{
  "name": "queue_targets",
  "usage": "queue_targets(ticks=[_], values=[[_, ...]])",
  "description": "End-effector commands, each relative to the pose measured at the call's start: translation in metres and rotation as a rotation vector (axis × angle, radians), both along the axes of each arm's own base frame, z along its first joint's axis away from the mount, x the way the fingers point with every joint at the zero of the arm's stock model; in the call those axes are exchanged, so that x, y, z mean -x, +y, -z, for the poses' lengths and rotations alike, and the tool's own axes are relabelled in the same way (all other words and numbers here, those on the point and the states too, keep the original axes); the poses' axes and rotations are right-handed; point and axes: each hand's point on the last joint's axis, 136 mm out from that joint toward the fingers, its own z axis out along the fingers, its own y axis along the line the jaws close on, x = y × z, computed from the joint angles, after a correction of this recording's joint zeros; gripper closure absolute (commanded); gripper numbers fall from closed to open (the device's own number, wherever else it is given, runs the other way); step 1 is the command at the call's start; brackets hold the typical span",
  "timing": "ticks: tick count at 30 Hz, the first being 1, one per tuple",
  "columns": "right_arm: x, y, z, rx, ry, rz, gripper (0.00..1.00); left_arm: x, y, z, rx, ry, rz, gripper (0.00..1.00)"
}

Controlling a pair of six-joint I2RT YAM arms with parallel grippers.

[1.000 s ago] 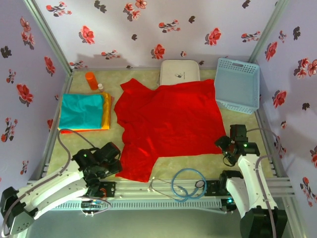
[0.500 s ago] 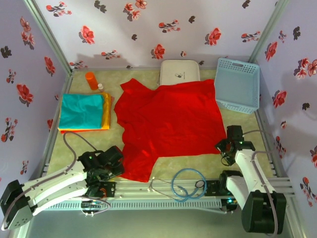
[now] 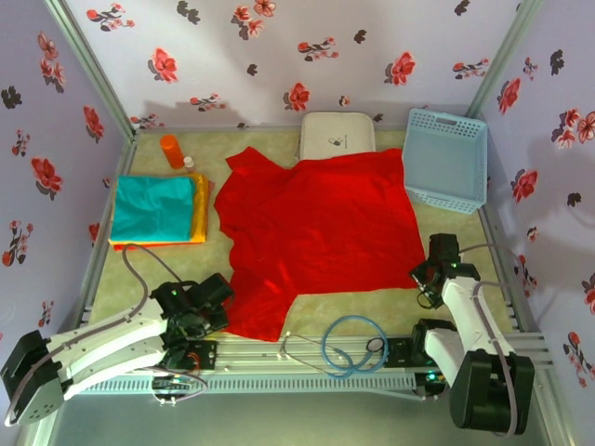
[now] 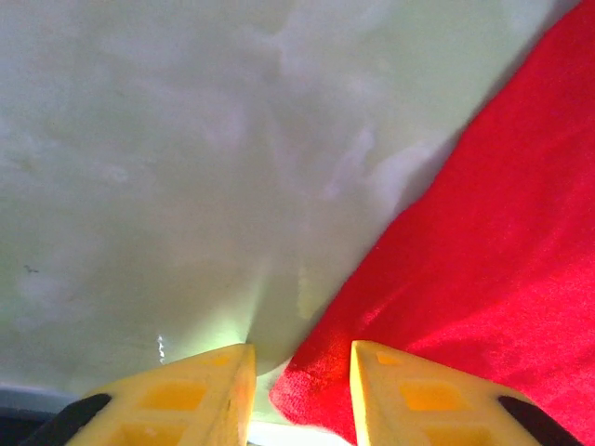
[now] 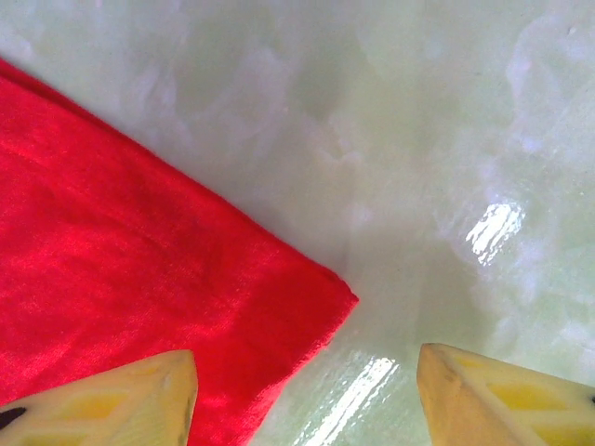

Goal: Fold and stack the t-shirts

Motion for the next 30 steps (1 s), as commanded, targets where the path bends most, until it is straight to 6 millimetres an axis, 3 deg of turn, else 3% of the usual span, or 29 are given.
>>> queue_targets(ticks=[1, 10, 21, 26, 30], values=[[-0.014, -0.005, -0.008, 0.025, -0.021, -0.024, 0.39, -0.023, -0.023, -0.006, 0.067, -0.101, 0.024, 0.72], [-0.029, 0.010, 0.019, -0.060, 0.026, -0.098, 0.47, -0.036, -0.033, -0.012, 0.070, -0.142, 0.041, 0.77], [-0.040, 0.016, 0.017, -0.088, 0.008, -0.140, 0.83, -0.043, -0.040, -0.017, 0.079, -0.167, 0.045, 0.88], [-0.042, 0.018, 0.014, -0.093, -0.008, -0.162, 0.99, -0.046, -0.039, -0.026, 0.062, -0.180, 0.060, 0.98], [-0.046, 0.022, 0.011, -0.110, -0.042, -0.175, 1.00, -0.047, -0.035, -0.031, 0.035, -0.182, 0.084, 1.00]])
